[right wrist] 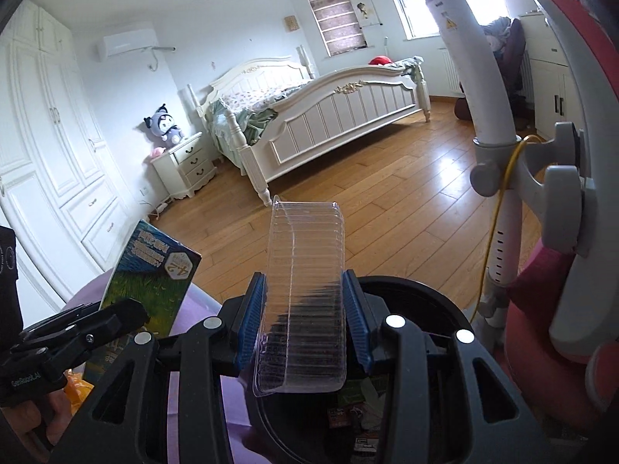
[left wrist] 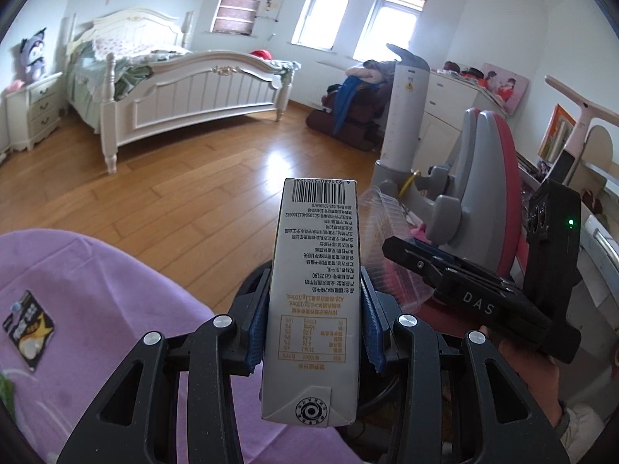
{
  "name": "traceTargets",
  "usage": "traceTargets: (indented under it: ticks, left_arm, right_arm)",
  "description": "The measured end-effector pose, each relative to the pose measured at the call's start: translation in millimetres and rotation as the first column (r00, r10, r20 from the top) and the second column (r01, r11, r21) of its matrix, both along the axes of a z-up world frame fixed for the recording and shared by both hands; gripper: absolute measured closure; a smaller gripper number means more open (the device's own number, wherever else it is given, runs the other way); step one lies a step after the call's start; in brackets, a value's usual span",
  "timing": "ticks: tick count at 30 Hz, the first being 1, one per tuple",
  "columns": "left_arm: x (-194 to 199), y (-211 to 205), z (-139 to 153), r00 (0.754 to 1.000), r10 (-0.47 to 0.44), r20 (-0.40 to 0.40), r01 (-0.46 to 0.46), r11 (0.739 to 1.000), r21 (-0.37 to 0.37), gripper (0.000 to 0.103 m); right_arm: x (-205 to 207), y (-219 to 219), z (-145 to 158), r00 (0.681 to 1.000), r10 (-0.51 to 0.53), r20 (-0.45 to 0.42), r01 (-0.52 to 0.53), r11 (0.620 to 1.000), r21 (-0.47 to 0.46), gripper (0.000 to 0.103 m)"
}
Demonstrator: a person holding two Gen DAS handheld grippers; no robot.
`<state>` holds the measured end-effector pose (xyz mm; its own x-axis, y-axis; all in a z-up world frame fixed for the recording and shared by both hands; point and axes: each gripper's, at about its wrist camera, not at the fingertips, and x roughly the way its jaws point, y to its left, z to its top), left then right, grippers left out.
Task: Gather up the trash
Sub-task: 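Carry the carton and tray over the black bin and open both tools, then grasp the gold snack wrapper with the left tool while the right tool grasps the white fluffy item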
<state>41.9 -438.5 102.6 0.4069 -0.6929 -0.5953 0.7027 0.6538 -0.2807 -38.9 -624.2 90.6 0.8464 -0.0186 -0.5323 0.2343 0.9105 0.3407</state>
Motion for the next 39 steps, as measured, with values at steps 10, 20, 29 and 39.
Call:
traceTargets:
  ticks: [10,20,29,39]
  left_arm:
    - [-3.1,-40.5,-14.3,0.999,-0.053,-0.012,0.054,0.998,0.044,0.062]
    - [2.1,-65.8,-17.8,0.996,-0.084,-0.017,0.085,0.994,0.068,0.061]
    - [-1.9,-71.8,-9.8,0.996,-0.084,0.019,0.083,0.993,0.085,0.016]
    - [-18.2,-22.0,16.9,0.996,-0.001,0.090,-0.007,0.996,0.091,0.005]
  right_arm:
    - [-8.3,-17.5,-26.6,0.999,-0.027,-0.047,0.029,0.999,0.034,0.063]
    - [-10.0,-27.5,-33.3,0.997,-0.047,-0.067,0.049,0.998,0.040,0.062]
    - [-17.6,-31.9,-33.0,0.991,-0.101,-0.084,0.105,0.993,0.049,0.031]
    - [-25.9,-4.4,-13.8,0.996,-0.059,-0.068,0.062,0.997,0.047,0.030]
